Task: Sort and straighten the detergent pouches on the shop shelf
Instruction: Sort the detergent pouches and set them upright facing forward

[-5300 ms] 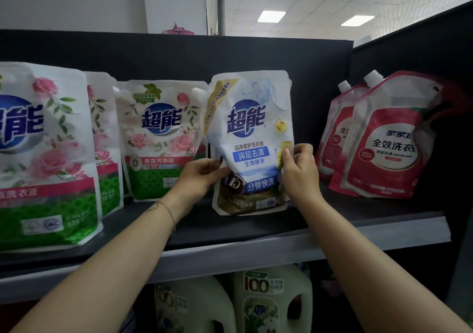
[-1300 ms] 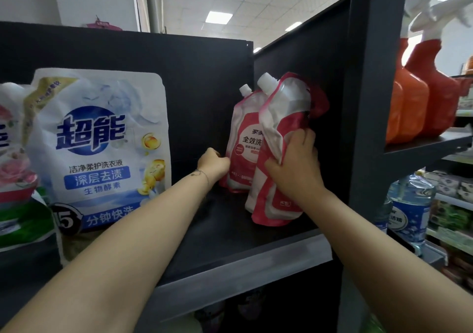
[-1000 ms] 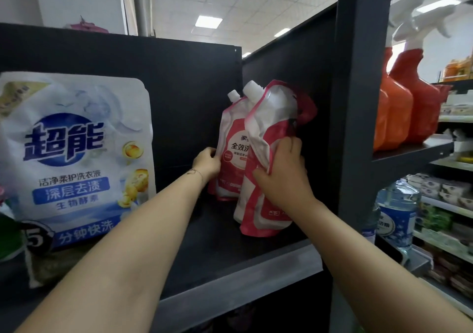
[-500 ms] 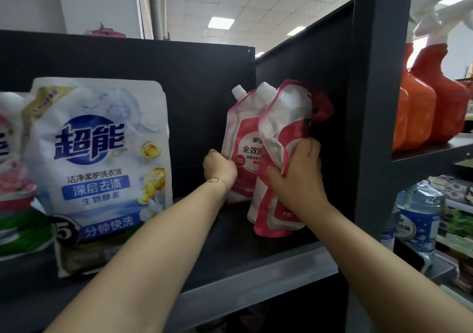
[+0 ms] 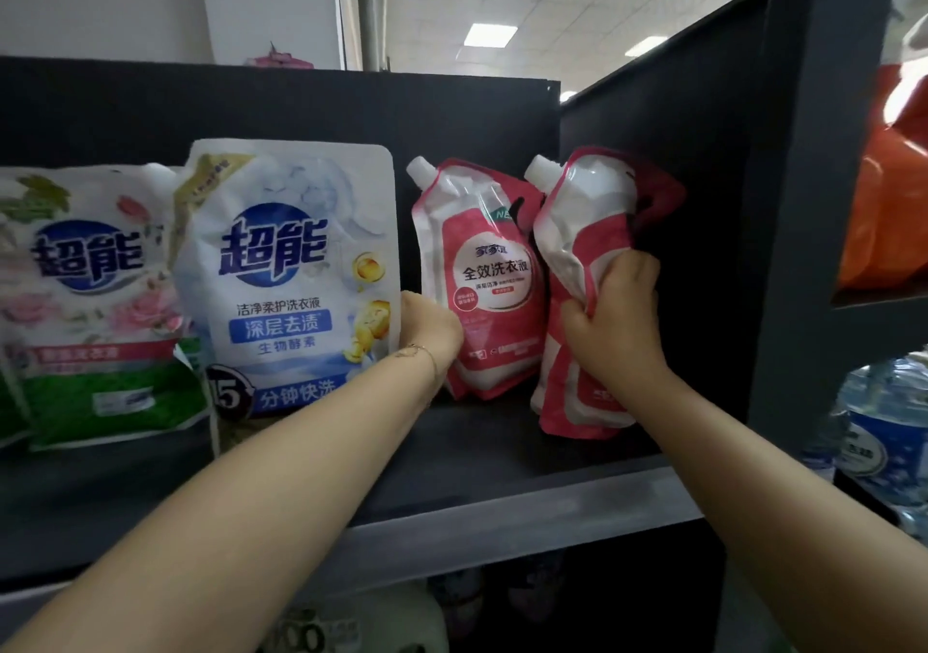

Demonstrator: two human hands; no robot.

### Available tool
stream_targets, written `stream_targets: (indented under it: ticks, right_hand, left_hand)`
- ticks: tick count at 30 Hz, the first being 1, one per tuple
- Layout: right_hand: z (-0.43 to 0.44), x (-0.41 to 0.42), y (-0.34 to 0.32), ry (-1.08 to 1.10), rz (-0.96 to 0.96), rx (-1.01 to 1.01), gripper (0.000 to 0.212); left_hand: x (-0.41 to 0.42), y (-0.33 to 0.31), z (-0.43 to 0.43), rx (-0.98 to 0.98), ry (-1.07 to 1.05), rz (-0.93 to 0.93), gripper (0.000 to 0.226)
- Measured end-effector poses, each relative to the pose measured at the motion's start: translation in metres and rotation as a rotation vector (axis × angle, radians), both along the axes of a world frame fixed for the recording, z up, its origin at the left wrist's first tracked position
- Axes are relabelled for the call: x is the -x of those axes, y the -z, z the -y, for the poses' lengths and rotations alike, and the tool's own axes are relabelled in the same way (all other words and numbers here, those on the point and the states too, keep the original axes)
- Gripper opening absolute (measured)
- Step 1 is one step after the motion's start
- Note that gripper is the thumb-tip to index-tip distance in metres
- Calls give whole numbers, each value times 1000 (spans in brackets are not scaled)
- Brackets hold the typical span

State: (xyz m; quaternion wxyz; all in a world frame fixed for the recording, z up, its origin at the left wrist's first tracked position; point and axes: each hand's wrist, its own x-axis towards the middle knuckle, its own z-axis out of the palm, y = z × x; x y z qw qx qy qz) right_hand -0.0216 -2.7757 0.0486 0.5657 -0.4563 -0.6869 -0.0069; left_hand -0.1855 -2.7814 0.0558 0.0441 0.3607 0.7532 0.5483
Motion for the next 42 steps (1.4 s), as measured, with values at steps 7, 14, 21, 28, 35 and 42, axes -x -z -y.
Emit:
stream_targets:
  ticks: [7, 14, 21, 28, 35, 42]
  right_hand:
    - [6, 28, -4, -52, -141, -8, 28]
    - [14, 52, -1, -106, -231, -72, 32]
    - [18, 42, -4, -125, -149, -49, 41]
    - [18, 21, -1, -67, 48, -52, 47]
    - [10, -7, 16, -329, -7, -105, 55]
    - [4, -25, 26, -296, -131, 326, 99]
  left_hand:
    - [-11, 0, 14, -3, 47, -47, 32]
    - [-8, 19, 22, 113, 205, 16, 74]
    - [-10, 23, 26, 195, 640, -204, 100]
    - [-55, 2, 30, -132, 868, 570, 19]
    - [-46, 19, 13, -28, 590, -11, 48]
    - [-42, 9, 29, -88, 719, 176, 64]
